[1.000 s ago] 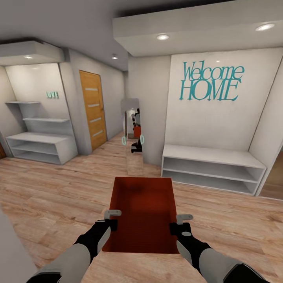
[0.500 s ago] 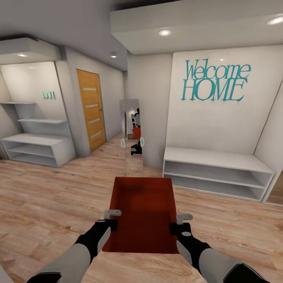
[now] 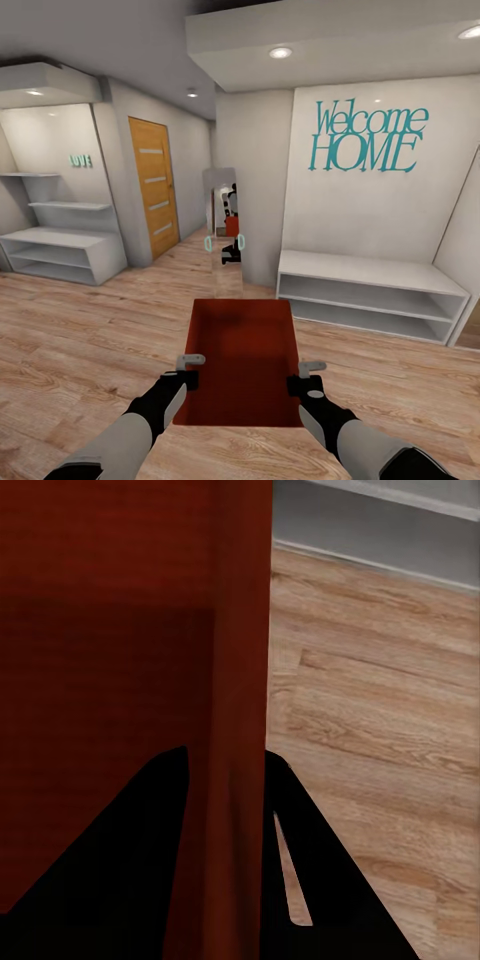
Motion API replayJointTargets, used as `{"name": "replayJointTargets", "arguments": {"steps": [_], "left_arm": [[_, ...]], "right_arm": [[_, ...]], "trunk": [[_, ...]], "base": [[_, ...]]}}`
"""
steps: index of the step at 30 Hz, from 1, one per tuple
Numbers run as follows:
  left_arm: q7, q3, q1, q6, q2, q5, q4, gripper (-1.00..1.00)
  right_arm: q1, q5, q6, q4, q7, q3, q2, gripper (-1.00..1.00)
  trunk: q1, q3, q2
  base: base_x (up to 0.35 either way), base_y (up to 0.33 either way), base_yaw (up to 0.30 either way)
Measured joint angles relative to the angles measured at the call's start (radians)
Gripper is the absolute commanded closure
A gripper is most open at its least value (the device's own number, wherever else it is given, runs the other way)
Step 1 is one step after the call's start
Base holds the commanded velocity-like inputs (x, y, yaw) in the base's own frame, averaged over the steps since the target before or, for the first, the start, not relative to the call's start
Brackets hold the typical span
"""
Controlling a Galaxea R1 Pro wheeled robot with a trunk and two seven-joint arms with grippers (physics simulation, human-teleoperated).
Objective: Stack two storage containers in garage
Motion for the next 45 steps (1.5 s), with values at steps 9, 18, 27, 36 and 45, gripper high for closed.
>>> {"name": "replayJointTargets", "arguments": {"steps": [9,18,27,36,45], "left_arm": [[-0.001,-0.001,0.0,0.0,0.0,-0.001,-0.012,1.0],[-0.003,0.015,0.0,0.0,-0.001,-0.014,0.012,1.0],[-0.002,0.015,0.0,0.001,-0.001,-0.015,0.011,1.0],[-0.001,0.013,0.0,0.004,-0.001,-0.014,0.008,1.0],[-0.002,0.016,0.0,0.006,-0.002,-0.019,0.006,1.0]], "right_arm": [[0.0,0.039,0.0,-0.011,0.002,-0.039,0.0,1.0],[0.0,-0.049,-0.001,0.01,0.001,0.046,0.0,1.0],[0.0,-0.049,-0.001,0.01,0.002,0.045,0.0,1.0],[0.0,-0.05,-0.001,0.01,0.002,0.045,0.0,1.0],[0.0,-0.051,-0.003,0.011,0.003,0.044,0.0,1.0]], "trunk": [[0.0,0.0,0.0],[0.0,0.0,0.0],[0.0,0.0,0.0],[0.0,0.0,0.0],[-0.001,0.0,0.0]], "base": [[0.0,0.0,0.0],[0.0,0.0,0.0],[0.0,0.0,0.0],[0.014,0.0,0.0],[0.258,0.0,0.0]]}}
